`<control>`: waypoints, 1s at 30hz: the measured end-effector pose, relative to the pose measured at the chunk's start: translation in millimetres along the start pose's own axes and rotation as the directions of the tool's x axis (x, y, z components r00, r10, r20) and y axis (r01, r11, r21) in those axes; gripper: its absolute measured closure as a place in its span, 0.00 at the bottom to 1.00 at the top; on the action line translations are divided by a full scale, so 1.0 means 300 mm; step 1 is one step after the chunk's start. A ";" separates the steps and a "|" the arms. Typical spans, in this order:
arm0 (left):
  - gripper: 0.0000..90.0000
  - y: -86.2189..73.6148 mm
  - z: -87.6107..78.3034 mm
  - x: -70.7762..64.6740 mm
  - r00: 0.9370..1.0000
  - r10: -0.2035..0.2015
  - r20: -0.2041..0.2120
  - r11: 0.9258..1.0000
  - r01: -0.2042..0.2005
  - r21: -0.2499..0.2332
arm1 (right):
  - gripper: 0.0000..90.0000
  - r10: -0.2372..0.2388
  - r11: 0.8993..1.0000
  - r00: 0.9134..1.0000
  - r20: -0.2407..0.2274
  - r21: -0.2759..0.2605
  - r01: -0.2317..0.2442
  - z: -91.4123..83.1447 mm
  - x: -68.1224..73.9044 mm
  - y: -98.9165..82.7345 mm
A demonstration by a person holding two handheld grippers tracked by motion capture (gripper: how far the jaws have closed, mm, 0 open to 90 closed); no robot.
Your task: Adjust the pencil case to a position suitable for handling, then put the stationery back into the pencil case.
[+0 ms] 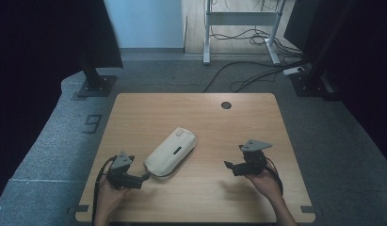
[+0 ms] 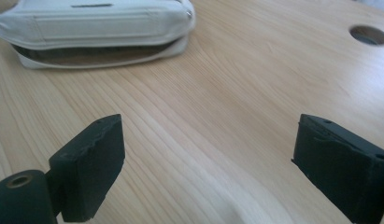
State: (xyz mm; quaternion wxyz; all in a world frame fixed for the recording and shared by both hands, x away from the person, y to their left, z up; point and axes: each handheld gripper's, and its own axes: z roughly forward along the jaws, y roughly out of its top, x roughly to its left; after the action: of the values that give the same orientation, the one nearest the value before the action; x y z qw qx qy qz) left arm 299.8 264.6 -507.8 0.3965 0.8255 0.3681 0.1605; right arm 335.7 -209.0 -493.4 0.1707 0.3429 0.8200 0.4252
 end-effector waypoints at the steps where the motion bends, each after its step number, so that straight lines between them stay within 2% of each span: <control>1: 0.02 -0.008 0.000 0.003 1.000 -0.005 0.000 1.000 0.005 0.002 | 0.10 0.006 1.000 1.000 0.006 0.000 -0.006 -0.007 -0.007 -0.014; 10: 0.01 -0.111 0.006 0.032 0.998 -0.019 -0.061 0.997 0.024 0.073 | 0.09 0.059 0.998 0.997 0.058 0.003 -0.060 -0.057 -0.050 -0.126; 17: 0.01 -0.137 0.039 0.048 0.996 -0.029 -0.081 0.987 0.042 0.157 | 0.07 0.092 0.995 0.992 0.081 0.017 -0.094 -0.067 -0.058 -0.200; 22: 0.00 -0.136 0.041 0.052 0.996 -0.043 -0.082 0.986 0.055 0.160 | 0.05 0.109 0.993 0.990 0.089 0.038 -0.113 -0.058 -0.061 -0.253; 26: 0.00 -0.136 0.042 0.052 0.996 -0.043 -0.082 0.985 0.056 0.161 | 0.05 0.114 0.989 0.989 0.097 0.082 -0.122 -0.047 -0.061 -0.282; 30: 0.00 -0.136 0.041 0.052 0.996 -0.042 -0.083 0.985 0.055 0.164 | 0.07 0.078 0.987 0.990 0.116 0.128 -0.092 -0.042 -0.051 -0.286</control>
State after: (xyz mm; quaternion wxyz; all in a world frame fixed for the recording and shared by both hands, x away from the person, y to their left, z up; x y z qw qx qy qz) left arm 297.5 286.4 -547.7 0.3154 0.8393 0.4158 0.1521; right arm 303.4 -261.7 -556.0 0.1745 0.4113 0.8204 0.3568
